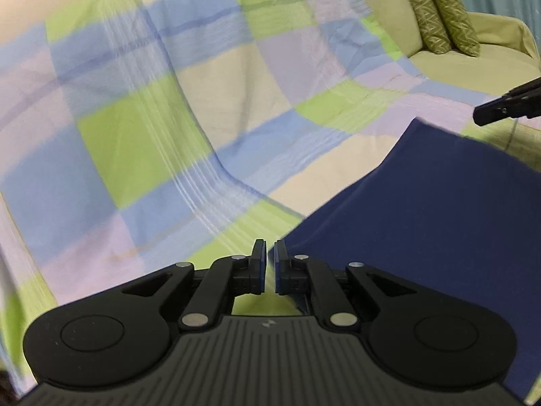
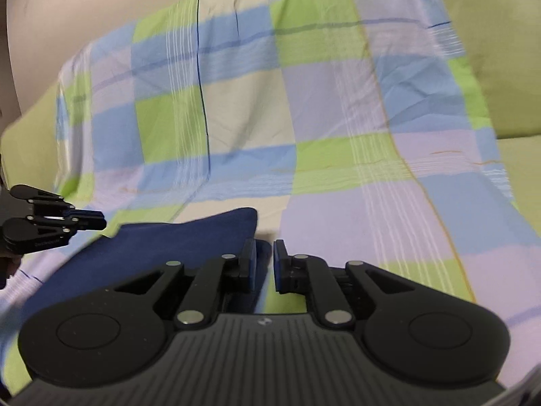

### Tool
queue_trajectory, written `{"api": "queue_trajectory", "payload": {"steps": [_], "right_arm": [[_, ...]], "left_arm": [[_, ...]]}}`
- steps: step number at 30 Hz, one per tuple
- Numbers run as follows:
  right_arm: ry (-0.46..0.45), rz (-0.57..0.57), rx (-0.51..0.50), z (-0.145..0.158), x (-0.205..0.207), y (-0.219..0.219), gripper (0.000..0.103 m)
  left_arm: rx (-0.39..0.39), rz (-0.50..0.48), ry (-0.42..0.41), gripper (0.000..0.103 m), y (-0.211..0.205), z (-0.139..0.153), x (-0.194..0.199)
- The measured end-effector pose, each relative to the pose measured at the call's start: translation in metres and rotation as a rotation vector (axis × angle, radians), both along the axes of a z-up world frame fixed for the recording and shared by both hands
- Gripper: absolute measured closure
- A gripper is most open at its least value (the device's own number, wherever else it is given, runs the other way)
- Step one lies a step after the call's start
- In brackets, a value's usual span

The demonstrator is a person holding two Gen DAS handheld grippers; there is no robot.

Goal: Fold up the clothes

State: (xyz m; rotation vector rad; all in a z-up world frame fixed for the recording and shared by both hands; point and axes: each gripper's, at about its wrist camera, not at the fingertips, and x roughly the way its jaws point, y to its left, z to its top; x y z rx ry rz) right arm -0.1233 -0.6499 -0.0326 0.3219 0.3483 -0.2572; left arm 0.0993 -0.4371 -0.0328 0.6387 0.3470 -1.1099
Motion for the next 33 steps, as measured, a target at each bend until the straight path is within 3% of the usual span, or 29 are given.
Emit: {"api": "queue_trajectory", "payload": {"steps": [4, 6, 8, 10, 15, 20, 22, 28, 33], "right_arm": [[-0.012, 0.076, -0.017, -0.004, -0.021, 0.038, 0.094], [0.009, 0.094, -0.003, -0.015, -0.023, 0.049, 0.092], [0.027, 0.106, 0.02, -0.025, -0.024, 0.056, 0.089], [0.004, 0.1, 0.039, -0.028, -0.033, 0.058, 0.089], [-0.077, 0.064, 0.12, -0.032, -0.053, 0.047, 0.085], [-0.103, 0.059, 0.182, -0.045, -0.059, 0.045, 0.079], [-0.109, 0.057, 0.182, -0.049, -0.062, 0.047, 0.078], [-0.149, 0.074, 0.151, -0.051, -0.074, 0.051, 0.077], [-0.146, 0.073, 0.141, -0.056, -0.075, 0.055, 0.076]], "left_arm": [[-0.004, -0.143, 0.091, 0.095, -0.029, 0.004, -0.025], [0.048, -0.19, 0.077, 0.092, -0.053, -0.006, -0.034], [0.105, -0.227, 0.054, 0.098, -0.074, -0.018, -0.042], [0.143, -0.26, 0.001, 0.098, -0.096, -0.023, -0.049], [0.124, -0.293, 0.03, 0.098, -0.128, -0.008, -0.05], [0.22, -0.329, 0.009, 0.101, -0.162, -0.033, -0.06], [0.229, -0.333, -0.002, 0.102, -0.17, -0.044, -0.062], [0.202, -0.313, 0.04, 0.1, -0.167, -0.031, -0.057], [0.218, -0.31, 0.026, 0.101, -0.177, -0.044, -0.061]]}}
